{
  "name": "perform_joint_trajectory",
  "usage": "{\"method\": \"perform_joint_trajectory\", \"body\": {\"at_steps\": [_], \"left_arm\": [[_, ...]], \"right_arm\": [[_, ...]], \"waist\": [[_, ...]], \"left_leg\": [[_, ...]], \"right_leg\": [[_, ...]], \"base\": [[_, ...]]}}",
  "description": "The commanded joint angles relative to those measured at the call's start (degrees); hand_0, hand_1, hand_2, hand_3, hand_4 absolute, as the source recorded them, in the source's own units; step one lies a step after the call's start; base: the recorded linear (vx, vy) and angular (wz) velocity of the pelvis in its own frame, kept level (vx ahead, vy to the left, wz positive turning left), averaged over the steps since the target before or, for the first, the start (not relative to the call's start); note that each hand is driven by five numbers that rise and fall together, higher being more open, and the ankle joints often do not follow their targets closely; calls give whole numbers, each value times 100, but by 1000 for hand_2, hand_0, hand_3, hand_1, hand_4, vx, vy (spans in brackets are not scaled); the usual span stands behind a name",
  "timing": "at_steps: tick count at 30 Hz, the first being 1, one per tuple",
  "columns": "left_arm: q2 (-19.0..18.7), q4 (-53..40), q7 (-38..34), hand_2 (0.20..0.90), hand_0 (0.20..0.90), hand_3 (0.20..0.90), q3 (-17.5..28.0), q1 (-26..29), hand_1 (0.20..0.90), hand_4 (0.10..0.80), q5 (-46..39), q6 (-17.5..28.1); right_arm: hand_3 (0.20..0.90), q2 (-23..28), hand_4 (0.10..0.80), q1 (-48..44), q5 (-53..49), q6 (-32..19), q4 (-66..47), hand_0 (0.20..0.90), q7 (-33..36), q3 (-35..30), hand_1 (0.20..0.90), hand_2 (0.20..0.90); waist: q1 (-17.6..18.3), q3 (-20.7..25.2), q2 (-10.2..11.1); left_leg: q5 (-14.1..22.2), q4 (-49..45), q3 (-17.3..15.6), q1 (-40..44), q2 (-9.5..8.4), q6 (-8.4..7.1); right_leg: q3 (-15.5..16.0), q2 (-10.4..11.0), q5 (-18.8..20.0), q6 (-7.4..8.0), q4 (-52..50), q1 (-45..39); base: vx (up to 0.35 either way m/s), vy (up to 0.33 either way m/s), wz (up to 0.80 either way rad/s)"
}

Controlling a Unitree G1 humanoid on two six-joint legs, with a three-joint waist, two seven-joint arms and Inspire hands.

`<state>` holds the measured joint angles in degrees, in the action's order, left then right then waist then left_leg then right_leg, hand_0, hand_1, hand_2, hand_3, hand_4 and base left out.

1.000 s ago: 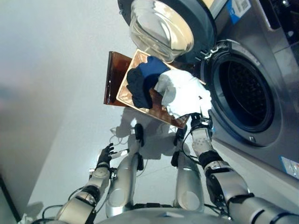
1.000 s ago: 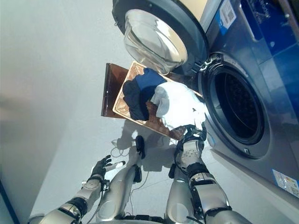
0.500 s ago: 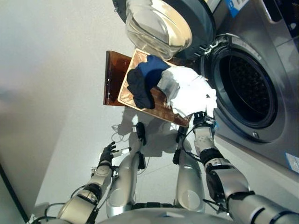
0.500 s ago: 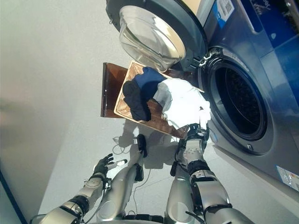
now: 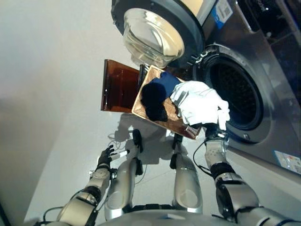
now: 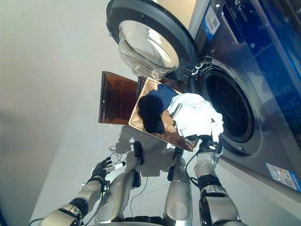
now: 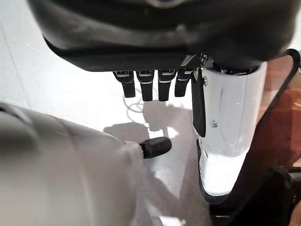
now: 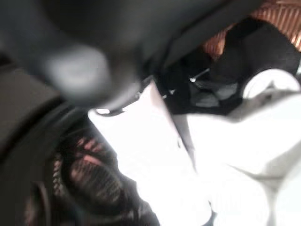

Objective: Pick up the clothes and place them into the washing machine

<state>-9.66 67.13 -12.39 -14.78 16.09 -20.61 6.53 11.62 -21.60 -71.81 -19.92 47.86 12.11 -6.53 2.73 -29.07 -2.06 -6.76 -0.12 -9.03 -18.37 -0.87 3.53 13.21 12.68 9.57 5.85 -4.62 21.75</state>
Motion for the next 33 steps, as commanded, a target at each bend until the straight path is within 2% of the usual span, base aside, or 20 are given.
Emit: {"method": "perform_joint_trajectory", "body": {"at_steps": [1, 8, 11, 16, 25, 26, 33], "left_arm": [[-50, 521, -29, 900, 900, 900, 208, -226, 900, 800, 206, 23], [-111, 513, -57, 900, 900, 900, 418, -286, 900, 800, 374, 20], [-125, 484, -78, 900, 900, 900, 442, -318, 900, 800, 460, 21], [-108, 483, -115, 900, 900, 900, 426, -337, 900, 800, 540, 68], [-69, 529, -168, 900, 900, 900, 340, -389, 900, 800, 486, 58], [-57, 547, -169, 900, 900, 900, 309, -397, 900, 800, 423, 51], [-38, 500, -117, 900, 900, 900, 135, -481, 900, 800, 202, 73]], "right_arm": [[200, 305, 300, 349, 169, -506, -951, 200, -478, -107, 200, 200], [200, 326, 300, 896, 802, -337, -1688, 200, -604, 284, 200, 200], [200, 473, 300, 961, 1362, -299, -1857, 200, -447, 417, 200, 200], [200, 549, 300, 852, 1730, -286, -1809, 200, -275, 477, 200, 200], [200, 94, 300, 593, 551, -563, -1367, 200, -393, 198, 200, 200], [200, -51, 300, 406, 143, -619, -1120, 200, -371, 126, 200, 200], [200, -102, 300, -278, -474, -719, -843, 200, -261, -12, 200, 200]], "waist": [[99, 503, 92], [162, 563, 165], [162, 559, 171], [135, 552, 139], [80, 600, 101], [63, 594, 68], [-24, 536, -120]], "left_leg": [[530, -698, -124, -183, 140, -544], [538, -688, -181, -60, 153, -531], [539, -710, -201, -48, 153, -524], [513, -690, -208, -59, 143, -519], [513, -670, -197, -80, 139, -523], [529, -715, -200, -116, 141, -527], [523, -725, -207, -185, 123, -531]], "right_leg": [[-175, 73, -441, 59, -654, -43], [-220, 41, -445, 46, -644, -134], [-221, 46, -433, 49, -626, -151], [-228, 49, -415, 48, -595, -143], [-229, 40, -442, 30, -593, -114], [-246, 44, -450, 26, -625, -86], [-271, 46, -465, 17, -626, -25]], "base": [[3, 10, -3], [0, 10, -5], [-7, 4, -5], [-7, -1, -6], [2, -2, 2], [0, 0, 0], [0, 0, 0]]}}
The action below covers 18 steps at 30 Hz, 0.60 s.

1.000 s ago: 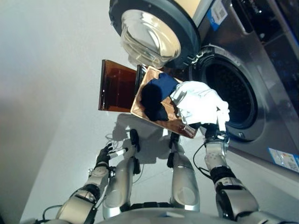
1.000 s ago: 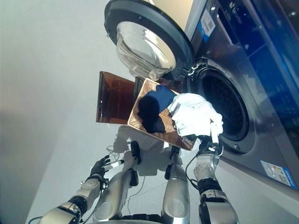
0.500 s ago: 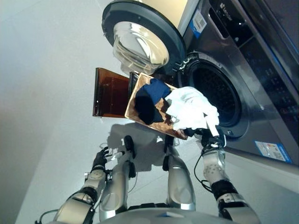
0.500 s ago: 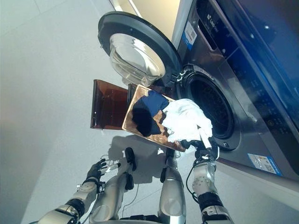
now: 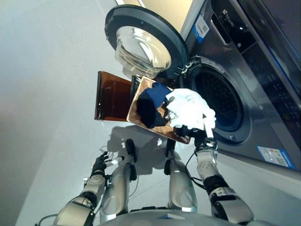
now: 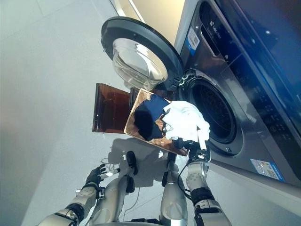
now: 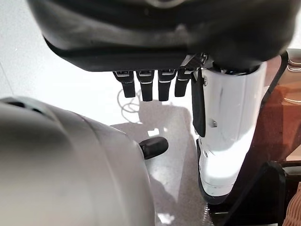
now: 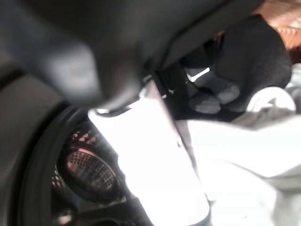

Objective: Pick up the clothes and place them into the washing machine

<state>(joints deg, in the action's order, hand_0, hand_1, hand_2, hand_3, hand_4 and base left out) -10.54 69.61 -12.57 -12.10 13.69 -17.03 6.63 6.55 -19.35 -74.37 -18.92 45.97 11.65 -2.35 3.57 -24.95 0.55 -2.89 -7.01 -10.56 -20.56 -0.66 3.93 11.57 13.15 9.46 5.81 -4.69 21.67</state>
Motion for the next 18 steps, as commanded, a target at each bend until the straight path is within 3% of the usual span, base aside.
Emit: {"method": "perform_joint_trajectory", "body": {"at_steps": [1, 18], "left_arm": [[50, 251, -99, 900, 900, 900, -135, -240, 900, 800, -157, 62], [157, 272, -15, 900, 900, 900, -495, -329, 900, 800, -404, 126]], "right_arm": [[200, 408, 300, -506, -221, -819, -649, 200, -218, -432, 200, 200], [200, 907, 300, -1561, -1011, -1428, 21, 200, 54, -1417, 200, 200]], "waist": [[-110, 122, -383], [-194, 186, -860]], "left_leg": [[136, -38, -55, 33, 102, -570], [123, 56, -53, -78, 17, -571]], "right_leg": [[-107, -2, -453, 20, -619, -16], [-225, 41, -526, 36, -650, 156]], "base": [[0, 0, 0], [5, -1, 1]]}}
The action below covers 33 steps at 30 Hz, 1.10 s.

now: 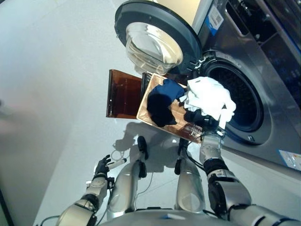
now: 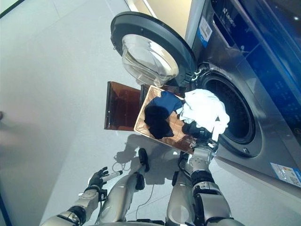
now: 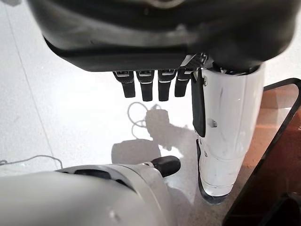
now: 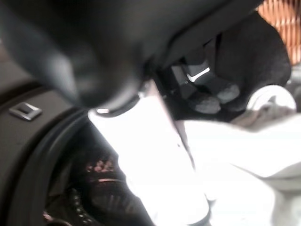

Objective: Pick up the clothes and place them into the washing machine

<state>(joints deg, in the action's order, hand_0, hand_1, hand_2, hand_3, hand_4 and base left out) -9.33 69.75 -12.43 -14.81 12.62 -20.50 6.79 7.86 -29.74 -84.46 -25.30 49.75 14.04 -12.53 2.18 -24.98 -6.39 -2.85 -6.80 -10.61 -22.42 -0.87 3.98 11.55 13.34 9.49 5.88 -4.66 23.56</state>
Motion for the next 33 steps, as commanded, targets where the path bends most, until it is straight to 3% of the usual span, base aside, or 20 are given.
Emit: {"method": "perform_joint_trajectory", "body": {"at_steps": [1, 13, 21, 26, 33], "left_arm": [[38, 259, -29, 900, 900, 900, -227, -217, 900, 800, -59, 111], [53, 260, 19, 900, 900, 900, -365, -211, 900, 800, -55, 126], [-34, 262, 44, 900, 900, 900, -378, -245, 900, 800, -35, 143], [-63, 254, 67, 900, 900, 900, -413, -279, 900, 800, -42, 151], [-83, 225, 87, 900, 900, 900, -475, -320, 900, 800, -74, 203]], "right_arm": [[200, 784, 300, -529, -7, -789, -349, 200, -189, -403, 200, 200], [200, 1601, 300, -850, -130, -854, 354, 200, 46, -922, 200, 200], [200, 2528, 300, -1060, -63, -654, 1119, 200, 190, -1125, 200, 200], [200, 2760, 300, -1258, -50, -686, 1070, 200, 313, -1116, 200, 200], [200, 3495, 300, -1822, 51, -823, 1042, 200, 546, -1143, 200, 200]], "waist": [[-59, 188, -169], [-29, 222, -288], [-31, 253, -258], [-16, 196, -353], [-16, 214, -594]], "left_leg": [[119, 36, -48, 107, 38, -576], [119, 88, -59, 82, 19, -580], [165, 17, -94, 15, 25, -580], [148, 33, -130, -2, 18, -593], [55, 161, -174, -3, -26, -649]], "right_leg": [[-224, 22, -530, 30, -654, -30], [-262, 44, -573, 39, -722, 47], [-293, 57, -569, 62, -744, 121], [-345, 64, -572, 75, -744, 160], [-405, 85, -601, 93, -767, 238]], "base": [[0, 0, 0], [0, 0, 0], [-1, -1, 0], [-3, 0, -2], [1, -3, 0]]}}
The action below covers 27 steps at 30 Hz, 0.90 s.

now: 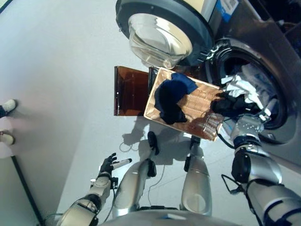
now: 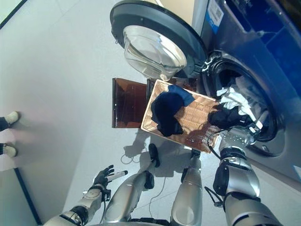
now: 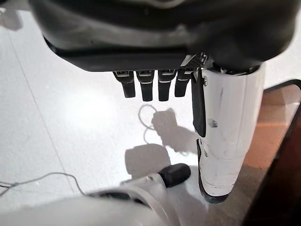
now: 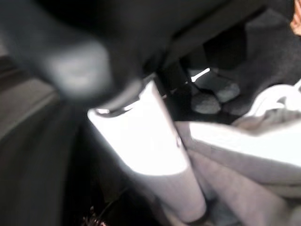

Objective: Pick up the clothes and place them into the washing machine

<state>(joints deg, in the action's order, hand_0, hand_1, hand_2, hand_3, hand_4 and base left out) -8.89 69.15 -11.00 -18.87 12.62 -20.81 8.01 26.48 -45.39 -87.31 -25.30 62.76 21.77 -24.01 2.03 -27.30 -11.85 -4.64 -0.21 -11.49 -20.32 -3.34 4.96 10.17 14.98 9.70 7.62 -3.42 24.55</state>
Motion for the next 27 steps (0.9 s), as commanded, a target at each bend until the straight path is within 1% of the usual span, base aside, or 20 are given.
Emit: {"method": "perform_joint_trajectory", "body": {"at_steps": [1, 3, 6, 12, 14, 15, 21, 27], "left_arm": [[-122, 281, -54, 900, 900, 900, -82, -338, 900, 800, -39, 81], [-128, 268, -52, 900, 900, 900, -115, -364, 900, 800, -43, 94], [-117, 257, -61, 900, 900, 900, -131, -368, 900, 800, -45, 115], [-80, 236, -81, 900, 900, 900, -214, -369, 900, 800, -66, 158], [-90, 243, -97, 900, 900, 900, -212, -373, 900, 800, -69, 164], [-102, 245, -94, 900, 900, 900, -226, -383, 900, 800, -58, 165], [-114, 190, -111, 900, 900, 900, -317, -415, 900, 800, -60, 208], [-104, 181, -153, 900, 900, 900, -394, -397, 900, 800, -23, 215]], "right_arm": [[200, 1704, 300, -322, 352, -857, -272, 200, -199, 3, 200, 200], [200, 1927, 300, -523, 466, -893, -272, 200, -90, 89, 200, 200], [200, 2048, 300, -681, 486, -949, -277, 200, -18, 119, 200, 200], [200, 2230, 300, -1083, 477, -1245, -461, 200, 125, 185, 200, 200], [200, 2332, 300, -1205, 498, -1246, -426, 200, 174, 240, 200, 200], [200, 2370, 300, -1274, 524, -1231, -426, 200, 185, 268, 200, 200], [200, 2658, 300, -1839, 809, -992, -224, 200, 315, 758, 200, 200], [200, 2670, 300, -2200, 1001, -868, -124, 200, 366, 1129, 200, 200]], "waist": [[7, 452, -69], [-6, 465, -132], [-16, 472, -200], [-34, 522, -342], [-47, 554, -370], [-54, 556, -381], [-110, 558, -467], [-160, 593, -478]], "left_leg": [[230, -483, -90, -212, 217, -746], [215, -467, -111, -230, 198, -749], [196, -447, -130, -249, 182, -760], [105, -366, -158, -283, 163, -782], [136, -366, -160, -284, 151, -798], [98, -369, -171, -313, 154, -792], [74, -316, -206, -366, 133, -816], [58, -278, -214, -390, 141, -800]], "right_leg": [[-274, -75, -619, -78, -893, 154], [-300, -70, -623, -75, -911, 207], [-325, -60, -632, -72, -922, 252], [-354, -34, -621, -79, -949, 361], [-371, -26, -670, -68, -980, 394], [-372, -26, -634, -78, -975, 421], [-410, -5, -666, -64, -1018, 532], [-419, -24, -653, -83, -1025, 592]], "base": [[8, 6, 3], [0, 0, 0], [2, 1, -8], [8, -6, -4], [0, 0, 0], [0, 0, 0], [1, -2, -2], [2, -2, -2]]}}
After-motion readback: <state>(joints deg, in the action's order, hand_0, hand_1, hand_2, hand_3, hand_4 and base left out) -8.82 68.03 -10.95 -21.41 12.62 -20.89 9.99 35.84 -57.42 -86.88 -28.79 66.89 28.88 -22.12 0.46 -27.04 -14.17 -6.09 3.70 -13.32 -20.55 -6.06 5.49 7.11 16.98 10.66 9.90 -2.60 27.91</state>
